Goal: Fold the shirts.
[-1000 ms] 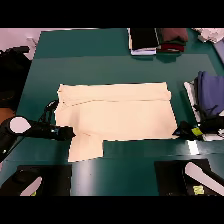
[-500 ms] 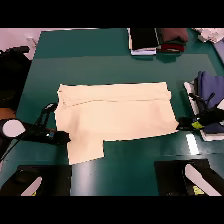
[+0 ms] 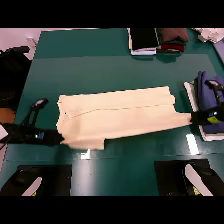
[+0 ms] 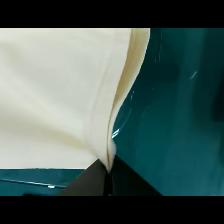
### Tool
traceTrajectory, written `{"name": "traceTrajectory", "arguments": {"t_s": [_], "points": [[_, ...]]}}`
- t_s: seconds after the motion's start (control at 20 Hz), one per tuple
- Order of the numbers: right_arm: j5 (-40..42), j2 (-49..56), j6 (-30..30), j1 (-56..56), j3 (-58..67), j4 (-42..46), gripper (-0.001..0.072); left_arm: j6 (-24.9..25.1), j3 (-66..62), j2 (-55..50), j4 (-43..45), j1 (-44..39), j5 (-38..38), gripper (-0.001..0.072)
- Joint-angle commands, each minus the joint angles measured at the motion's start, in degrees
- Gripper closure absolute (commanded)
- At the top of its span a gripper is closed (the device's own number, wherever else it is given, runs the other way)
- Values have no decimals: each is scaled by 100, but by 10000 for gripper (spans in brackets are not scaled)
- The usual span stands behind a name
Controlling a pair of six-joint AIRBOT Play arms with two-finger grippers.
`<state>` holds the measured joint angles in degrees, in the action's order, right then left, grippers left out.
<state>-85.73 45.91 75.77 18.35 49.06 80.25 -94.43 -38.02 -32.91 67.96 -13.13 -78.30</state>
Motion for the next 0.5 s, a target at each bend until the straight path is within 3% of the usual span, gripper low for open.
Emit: {"name": "traceTrajectory", "arguments": {"t_s": [0.0,0.45], "points": [[225,717,31,-7,680,24,692,37,-544,-614,614,7,822,684],[629,3209,50,-431,2594,-568,691,332,-2107,-3517,1182,9,2439,683]]}}
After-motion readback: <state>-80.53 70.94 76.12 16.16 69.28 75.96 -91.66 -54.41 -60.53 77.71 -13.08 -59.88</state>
